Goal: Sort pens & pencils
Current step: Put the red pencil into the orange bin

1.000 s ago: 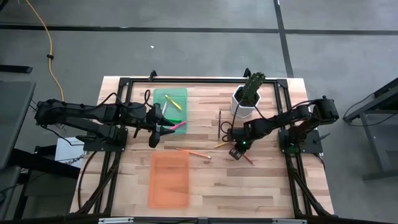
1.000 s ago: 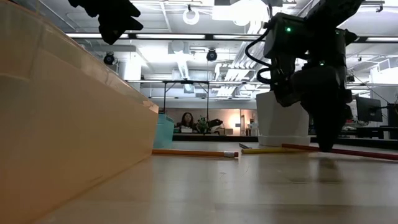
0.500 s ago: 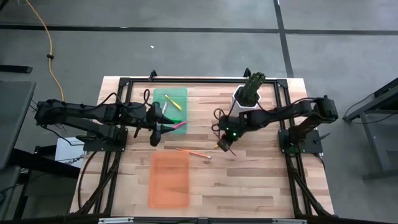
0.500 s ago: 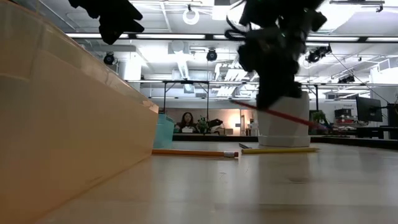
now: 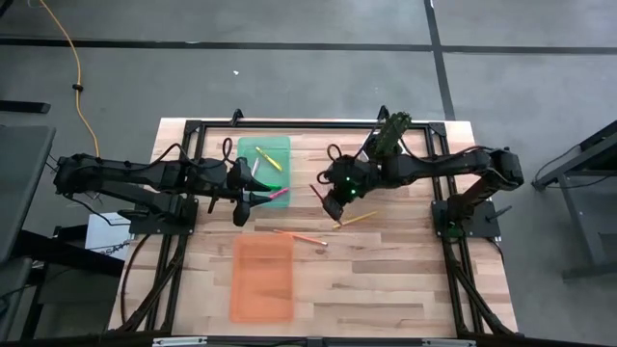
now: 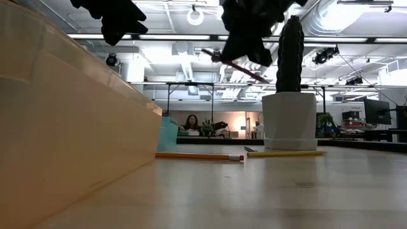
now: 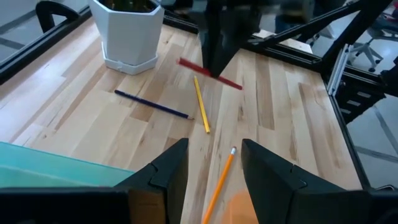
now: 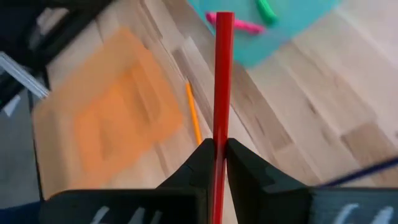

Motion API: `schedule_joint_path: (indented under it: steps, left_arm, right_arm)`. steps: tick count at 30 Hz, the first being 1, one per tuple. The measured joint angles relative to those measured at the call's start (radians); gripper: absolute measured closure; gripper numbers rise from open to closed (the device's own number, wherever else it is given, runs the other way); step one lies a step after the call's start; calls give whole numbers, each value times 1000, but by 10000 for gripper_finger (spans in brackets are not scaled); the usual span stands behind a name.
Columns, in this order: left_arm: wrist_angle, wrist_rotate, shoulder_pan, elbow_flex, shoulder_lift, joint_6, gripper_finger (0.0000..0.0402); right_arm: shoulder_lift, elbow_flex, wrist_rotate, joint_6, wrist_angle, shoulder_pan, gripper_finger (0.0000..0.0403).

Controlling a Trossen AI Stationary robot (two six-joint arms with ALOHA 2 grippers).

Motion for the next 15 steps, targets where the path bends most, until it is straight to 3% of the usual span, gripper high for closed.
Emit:
schedule_joint_path:
  steps: [15]
  left_arm:
    - [142, 12, 0, 0, 0, 31, 264]
  right_arm:
    - [0, 214, 9, -64, 48, 0, 378]
